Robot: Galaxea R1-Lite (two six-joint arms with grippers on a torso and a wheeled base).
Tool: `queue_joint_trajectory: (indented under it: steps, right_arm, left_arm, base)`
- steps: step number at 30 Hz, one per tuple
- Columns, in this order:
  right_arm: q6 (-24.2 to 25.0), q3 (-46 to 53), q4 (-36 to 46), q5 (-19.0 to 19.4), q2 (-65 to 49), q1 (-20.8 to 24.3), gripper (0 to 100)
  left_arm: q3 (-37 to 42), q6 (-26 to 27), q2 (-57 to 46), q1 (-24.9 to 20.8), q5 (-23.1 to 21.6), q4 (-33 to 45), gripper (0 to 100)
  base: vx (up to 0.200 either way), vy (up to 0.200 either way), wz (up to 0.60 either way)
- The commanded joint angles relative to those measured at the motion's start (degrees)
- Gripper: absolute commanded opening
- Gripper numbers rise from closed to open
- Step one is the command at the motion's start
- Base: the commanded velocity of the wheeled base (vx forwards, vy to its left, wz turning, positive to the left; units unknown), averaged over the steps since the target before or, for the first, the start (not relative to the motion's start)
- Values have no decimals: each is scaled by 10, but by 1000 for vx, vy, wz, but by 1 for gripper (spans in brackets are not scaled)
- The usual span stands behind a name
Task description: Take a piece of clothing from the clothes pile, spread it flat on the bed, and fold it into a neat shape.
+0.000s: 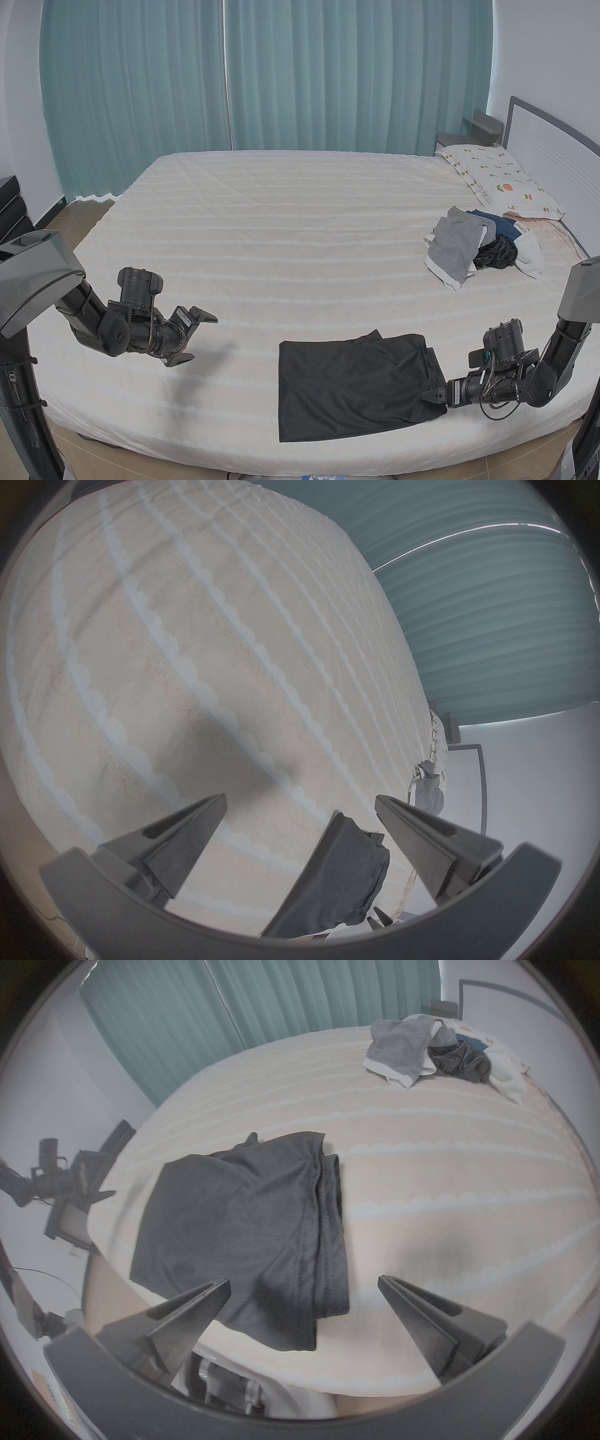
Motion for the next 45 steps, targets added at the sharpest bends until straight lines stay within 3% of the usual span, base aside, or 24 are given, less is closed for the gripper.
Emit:
queue_joint_trajectory:
  steps: [1, 2, 4, 11, 12, 17, 24, 37, 38, 45]
  right_arm:
    - [0, -5, 3, 66, -9, -44, 100]
    - [1, -8, 6, 106, -5, -53, 100]
    - [2, -18, 8, 119, 7, -58, 100]
    - [0, -40, 8, 122, 71, -73, 100]
    - [0, -40, 9, 122, 72, -74, 0]
    - [-4, -33, 23, 120, 47, -79, 0]
    - [-67, -61, 174, 122, 0, -100, 0]
    - [-83, -73, 170, 118, 24, -115, 0]
    - [-83, -73, 170, 118, 24, -115, 100]
    - [-73, -91, 159, 129, -2, -133, 100]
  left_arm:
    - [0, 0, 0, 0, 0, 0, 100]
    - [0, 0, 0, 0, 0, 0, 100]
    - [0, 0, 0, 0, 0, 0, 100]
    - [1, 0, 0, 0, 0, 0, 100]
    - [1, 0, 0, 0, 0, 0, 100]
    - [0, 0, 0, 0, 0, 0, 100]
    - [0, 0, 0, 0, 0, 0, 100]
    - [-1, 0, 1, 0, 0, 0, 100]
    - [-1, 0, 1, 0, 0, 0, 100]
    - [-1, -1, 1, 0, 0, 0, 100]
  base:
    - [0, 0, 0]
    - [0, 0, 0]
    - [0, 0, 0]
    - [0, 0, 0]
    - [0, 0, 0]
    - [0, 0, 0]
    - [0, 0, 0]
    - [0, 0, 0]
    - [0, 0, 0]
    - [0, 0, 0]
